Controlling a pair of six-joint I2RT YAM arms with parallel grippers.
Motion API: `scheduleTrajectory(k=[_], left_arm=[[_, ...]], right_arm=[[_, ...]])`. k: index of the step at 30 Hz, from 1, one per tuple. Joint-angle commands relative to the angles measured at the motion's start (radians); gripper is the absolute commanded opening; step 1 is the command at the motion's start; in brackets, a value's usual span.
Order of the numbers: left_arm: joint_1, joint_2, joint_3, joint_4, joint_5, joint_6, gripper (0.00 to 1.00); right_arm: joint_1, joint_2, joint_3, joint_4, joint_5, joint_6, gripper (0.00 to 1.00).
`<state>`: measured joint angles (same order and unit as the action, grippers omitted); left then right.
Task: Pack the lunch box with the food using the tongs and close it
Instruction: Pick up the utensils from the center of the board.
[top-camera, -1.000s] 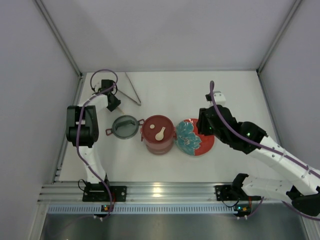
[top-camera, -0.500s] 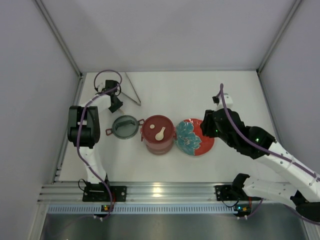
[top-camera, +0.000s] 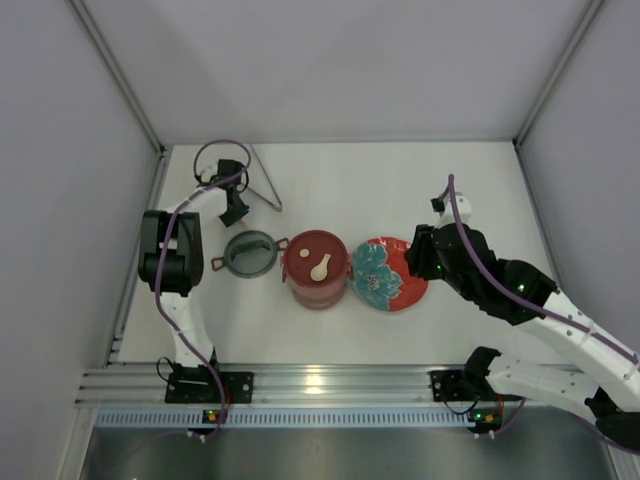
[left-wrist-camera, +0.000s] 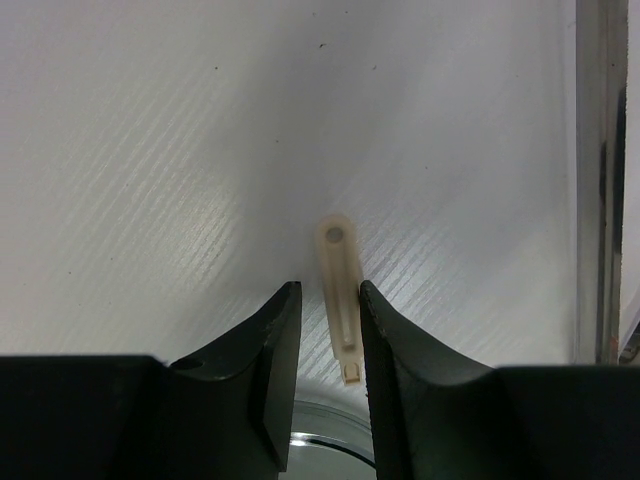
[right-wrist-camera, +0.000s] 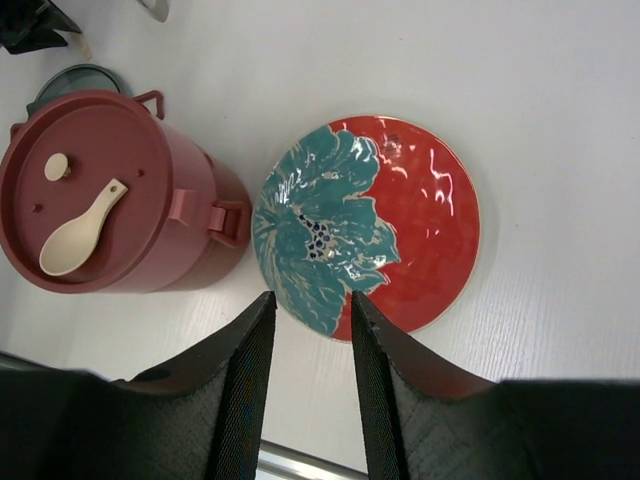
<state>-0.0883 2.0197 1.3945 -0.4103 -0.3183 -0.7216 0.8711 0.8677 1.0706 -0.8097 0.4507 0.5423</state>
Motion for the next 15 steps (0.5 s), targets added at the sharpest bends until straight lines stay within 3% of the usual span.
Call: scheduleTrajectory(k=[1, 15], left_arm=[[-0.005, 0.039, 0.015, -0.064, -0.038, 0.016, 0.35], [-0.005, 0.103, 0.064, -0.091, -0.041, 0.025, 0.34]], right_arm=[[-0.023, -0.035, -0.009, 0.006, 0.013, 0.005, 0.36], [-0.029, -0.055, -0.023, 0.004, 0.014, 0.004, 0.37]])
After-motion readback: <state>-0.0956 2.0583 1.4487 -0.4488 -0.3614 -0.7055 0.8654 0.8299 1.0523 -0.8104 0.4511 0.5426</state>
